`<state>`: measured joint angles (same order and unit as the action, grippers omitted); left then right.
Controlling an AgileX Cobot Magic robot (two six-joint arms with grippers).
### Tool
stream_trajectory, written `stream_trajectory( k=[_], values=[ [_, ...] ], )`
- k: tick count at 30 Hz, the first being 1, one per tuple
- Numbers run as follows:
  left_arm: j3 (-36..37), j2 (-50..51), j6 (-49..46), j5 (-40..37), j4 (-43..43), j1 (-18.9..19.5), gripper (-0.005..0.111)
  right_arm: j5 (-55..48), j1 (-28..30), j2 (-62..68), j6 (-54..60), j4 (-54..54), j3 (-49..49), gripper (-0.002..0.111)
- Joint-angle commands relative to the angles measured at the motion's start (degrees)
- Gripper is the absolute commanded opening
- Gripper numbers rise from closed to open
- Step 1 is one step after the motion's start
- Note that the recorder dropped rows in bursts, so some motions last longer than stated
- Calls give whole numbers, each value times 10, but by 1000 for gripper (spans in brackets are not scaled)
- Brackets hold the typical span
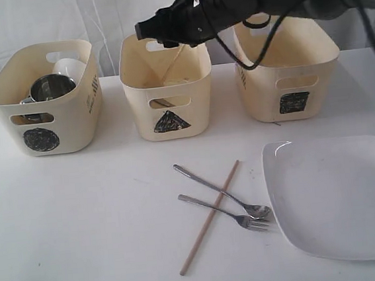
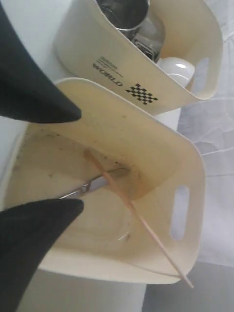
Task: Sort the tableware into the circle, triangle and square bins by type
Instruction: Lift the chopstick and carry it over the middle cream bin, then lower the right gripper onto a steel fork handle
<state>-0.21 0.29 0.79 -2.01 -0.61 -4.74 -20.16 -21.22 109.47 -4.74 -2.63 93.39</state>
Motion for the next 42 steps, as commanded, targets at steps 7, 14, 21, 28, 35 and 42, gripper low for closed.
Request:
stream_trajectory(
  k=[7,14,21,28,35,42],
  values=[
    [2,-3,3,3,-6,0,13,-128,-47,-144,5,-41,-304,46],
    [2,-3,3,3,-6,0,13,-156,-81,-97,-4,-87,-342,46],
    [2,-3,3,3,-6,0,13,-131,-90,-72,105,-40,-348,46],
    [2,-3,3,3,-6,0,13,-114,-90,-71,246,38,-348,46],
    [2,-3,3,3,-6,0,13,-121,-90,-60,355,38,-348,46],
    [2,-3,3,3,-6,0,13,-114,-90,-48,355,36,-348,46]
  ],
)
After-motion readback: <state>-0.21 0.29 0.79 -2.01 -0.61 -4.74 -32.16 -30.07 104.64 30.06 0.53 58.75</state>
